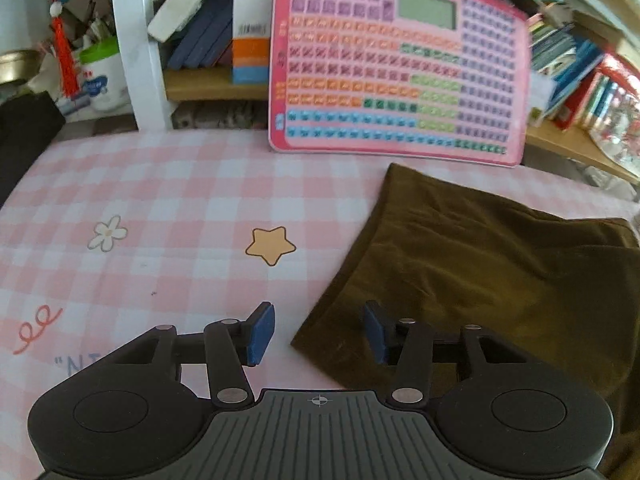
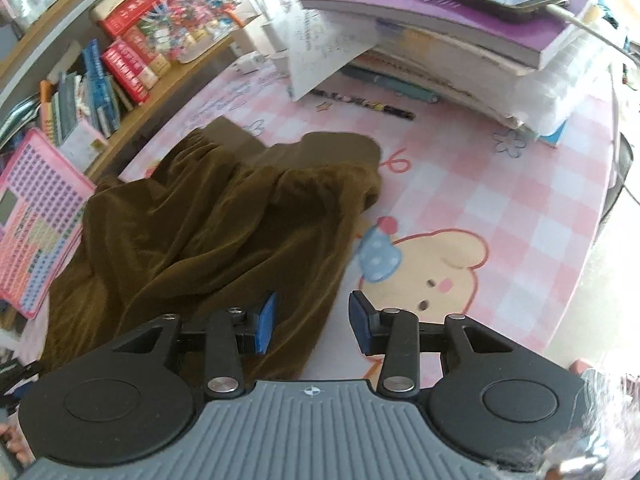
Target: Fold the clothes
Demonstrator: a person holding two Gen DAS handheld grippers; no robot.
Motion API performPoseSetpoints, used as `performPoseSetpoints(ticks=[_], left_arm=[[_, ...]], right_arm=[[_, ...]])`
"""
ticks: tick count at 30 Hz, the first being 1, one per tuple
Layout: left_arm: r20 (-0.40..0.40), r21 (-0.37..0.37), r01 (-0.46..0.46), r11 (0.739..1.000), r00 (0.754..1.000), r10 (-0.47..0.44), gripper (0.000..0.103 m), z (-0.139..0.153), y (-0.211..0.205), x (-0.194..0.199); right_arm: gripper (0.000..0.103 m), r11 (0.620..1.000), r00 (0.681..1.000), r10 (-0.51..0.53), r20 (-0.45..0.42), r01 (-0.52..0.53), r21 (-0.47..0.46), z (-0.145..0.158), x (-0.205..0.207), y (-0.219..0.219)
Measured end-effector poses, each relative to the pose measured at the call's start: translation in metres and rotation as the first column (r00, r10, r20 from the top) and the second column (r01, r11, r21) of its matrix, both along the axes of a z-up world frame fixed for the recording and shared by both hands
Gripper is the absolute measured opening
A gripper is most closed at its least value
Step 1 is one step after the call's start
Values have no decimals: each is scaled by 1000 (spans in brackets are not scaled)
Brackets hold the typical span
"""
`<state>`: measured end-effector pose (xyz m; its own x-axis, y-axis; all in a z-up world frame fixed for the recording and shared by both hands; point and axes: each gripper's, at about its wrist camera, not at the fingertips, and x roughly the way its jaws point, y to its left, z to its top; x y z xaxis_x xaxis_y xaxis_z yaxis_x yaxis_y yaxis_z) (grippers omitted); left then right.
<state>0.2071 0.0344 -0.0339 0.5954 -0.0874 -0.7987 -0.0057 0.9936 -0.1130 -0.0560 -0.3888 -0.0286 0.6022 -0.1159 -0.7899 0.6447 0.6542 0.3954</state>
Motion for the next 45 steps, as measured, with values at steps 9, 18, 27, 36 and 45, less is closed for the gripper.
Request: performPoseSetpoints(ticks=[9, 18, 27, 36, 45], left_arm=[[-30, -152, -25, 988, 999, 21, 15, -2, 33, -29], [-42, -166, -304, 938, 953, 301, 16, 11, 131, -153], [-110, 11, -612, 791, 785, 609, 15, 13, 170, -312], [-122, -7, -167, 986, 979, 165, 15, 26, 31, -271], [-98, -171, 412, 895, 897, -432, 1, 11, -150, -157]], right_arm=[[18, 999, 998, 38, -57, -36, 34, -13, 28, 3], [8, 945, 944, 328, -39, -328, -1, -18, 101, 49], [10, 562, 558, 827, 70, -823, -76, -14, 208, 202], [33, 426, 406, 899, 161, -897, -118, 11, 189, 218], [33, 764, 738, 645, 196, -626, -156, 32, 119, 61]])
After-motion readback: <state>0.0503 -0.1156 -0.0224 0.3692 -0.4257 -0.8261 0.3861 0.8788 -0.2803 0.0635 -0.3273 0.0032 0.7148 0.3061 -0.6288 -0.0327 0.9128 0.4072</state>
